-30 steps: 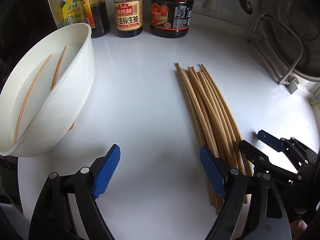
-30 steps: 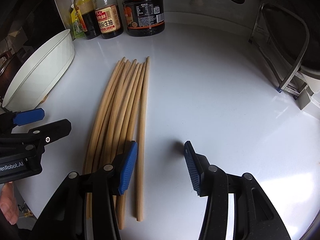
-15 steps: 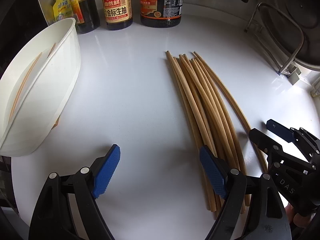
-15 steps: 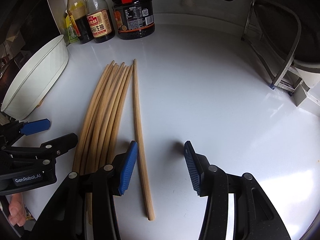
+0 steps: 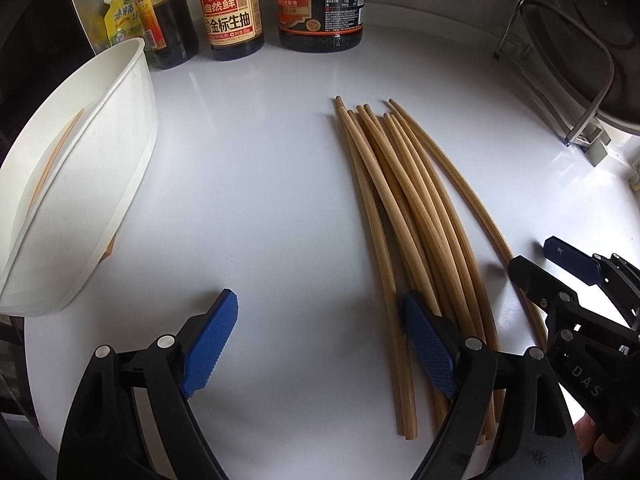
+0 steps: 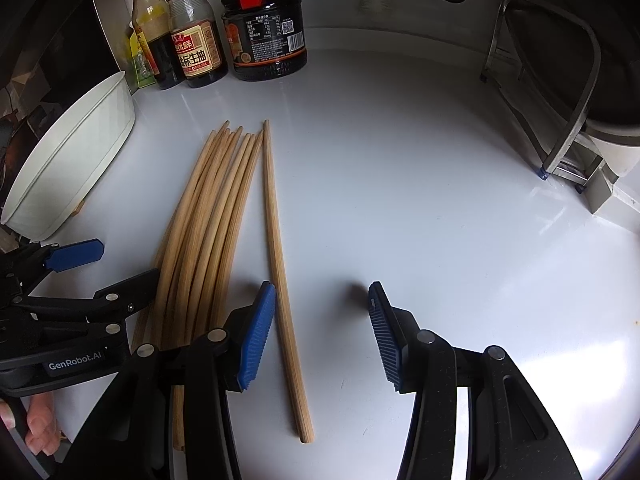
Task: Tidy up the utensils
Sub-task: 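Close the left tool on another chopstick while the right tool grasps one too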
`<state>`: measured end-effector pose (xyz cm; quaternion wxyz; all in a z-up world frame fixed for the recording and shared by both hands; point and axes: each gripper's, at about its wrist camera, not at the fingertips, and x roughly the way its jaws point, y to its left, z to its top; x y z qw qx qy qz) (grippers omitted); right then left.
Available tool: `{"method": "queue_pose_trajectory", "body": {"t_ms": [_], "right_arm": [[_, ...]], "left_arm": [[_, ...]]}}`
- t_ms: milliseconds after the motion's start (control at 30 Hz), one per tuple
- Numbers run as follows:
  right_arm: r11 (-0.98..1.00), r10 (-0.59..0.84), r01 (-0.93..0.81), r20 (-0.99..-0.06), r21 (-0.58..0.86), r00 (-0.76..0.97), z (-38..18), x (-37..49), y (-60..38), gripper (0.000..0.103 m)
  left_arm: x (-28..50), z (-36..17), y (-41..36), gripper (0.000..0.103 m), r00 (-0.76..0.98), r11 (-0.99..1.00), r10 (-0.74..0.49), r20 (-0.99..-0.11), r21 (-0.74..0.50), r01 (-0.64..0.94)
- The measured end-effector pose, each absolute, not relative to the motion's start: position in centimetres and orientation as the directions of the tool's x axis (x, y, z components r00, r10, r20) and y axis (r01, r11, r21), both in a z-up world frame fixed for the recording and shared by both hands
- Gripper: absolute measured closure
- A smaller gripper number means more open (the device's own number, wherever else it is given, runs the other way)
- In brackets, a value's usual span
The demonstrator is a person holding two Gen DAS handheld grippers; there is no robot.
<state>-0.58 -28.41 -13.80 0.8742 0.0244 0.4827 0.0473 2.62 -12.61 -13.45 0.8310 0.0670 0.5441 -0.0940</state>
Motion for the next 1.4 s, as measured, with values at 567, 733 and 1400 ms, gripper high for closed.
{"method": "queue_pose_trajectory", "body": {"t_ms": [567, 733, 1400], "right_arm": [[0.996, 0.09, -0.072, -0.834, 0.06, 0.545, -13.7, 0.8, -28.1, 0.057], [0.997, 0.068, -0.065, -0.83, 0.038, 0.554, -13.7, 1.5, -28.3, 0.057], [0.989, 0.129, -0.134, -0.816, 0.064, 0.564, -14.4, 2.8, -27.2, 0.097]], "left_arm": [[3.7, -13.8, -12.0, 0.019, 0.413, 0.983, -0.039, -0.91, 0.039, 0.179], [4.8, -13.8, -12.9, 0.019, 0.428, 0.982, -0.034, -0.903, 0.05, 0.183], [4.7, -13.0, -14.4, 0.096, 0.431, 0.97, -0.093, -0.897, 0.015, 0.242]]}}
